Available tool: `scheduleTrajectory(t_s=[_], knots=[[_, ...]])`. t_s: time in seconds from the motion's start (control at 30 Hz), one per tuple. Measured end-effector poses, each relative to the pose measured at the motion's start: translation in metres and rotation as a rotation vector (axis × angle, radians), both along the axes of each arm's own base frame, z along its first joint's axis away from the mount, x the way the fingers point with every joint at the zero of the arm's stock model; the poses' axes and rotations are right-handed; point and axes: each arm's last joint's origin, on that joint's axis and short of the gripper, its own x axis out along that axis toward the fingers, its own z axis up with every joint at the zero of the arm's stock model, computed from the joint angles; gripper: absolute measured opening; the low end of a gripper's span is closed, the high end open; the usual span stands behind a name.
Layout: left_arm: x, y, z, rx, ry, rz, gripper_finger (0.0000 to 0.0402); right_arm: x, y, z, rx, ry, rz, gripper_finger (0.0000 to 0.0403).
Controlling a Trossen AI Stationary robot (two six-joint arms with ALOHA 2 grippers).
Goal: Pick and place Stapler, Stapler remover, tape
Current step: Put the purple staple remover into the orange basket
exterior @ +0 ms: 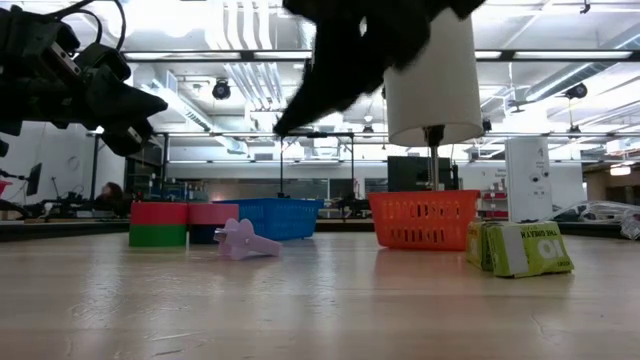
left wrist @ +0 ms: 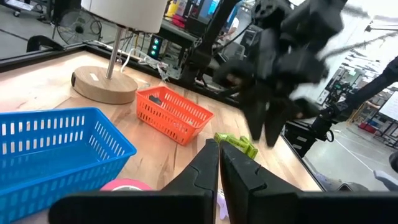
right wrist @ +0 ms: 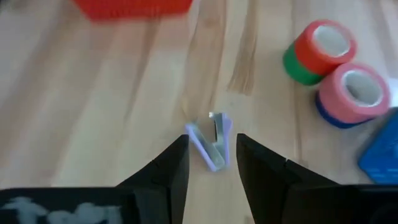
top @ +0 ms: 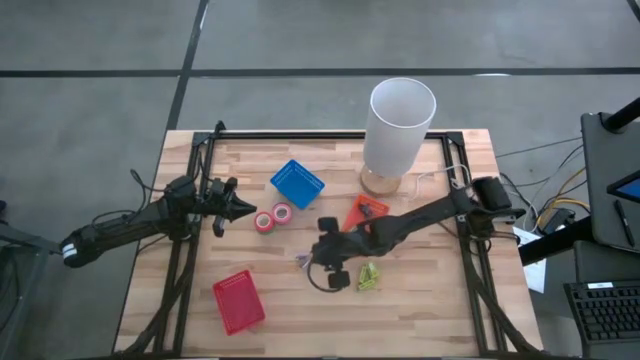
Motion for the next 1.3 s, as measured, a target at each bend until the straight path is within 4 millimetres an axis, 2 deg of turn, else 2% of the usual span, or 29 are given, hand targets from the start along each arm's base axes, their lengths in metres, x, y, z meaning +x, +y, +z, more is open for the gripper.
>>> scheduleTrajectory(t_s=[0.27,0.6,1.0,1.3], knots=[[0.000,0.000,-0.001,-0.003,0.007,0.000,0.0019,0.021,0.012,-0.038,-0.107,0.065,0.109,0.0140],[0.000,0.000,-0.001,-0.003,0.007,0.000,0.0020,0.043,0.018,-0.060,-0.170,0.110,0.165,0.0134],[0.000,0.000,-0.001,-0.004,0.009,0.000,0.0019,0.041,0.016,-0.062,-0.187,0.143,0.136,0.0093],[0.000,0.000,-0.001,-0.005,0.010,0.000,0.0021,0.040,0.016,-0.063,-0.178,0.147,0.123,0.0043]])
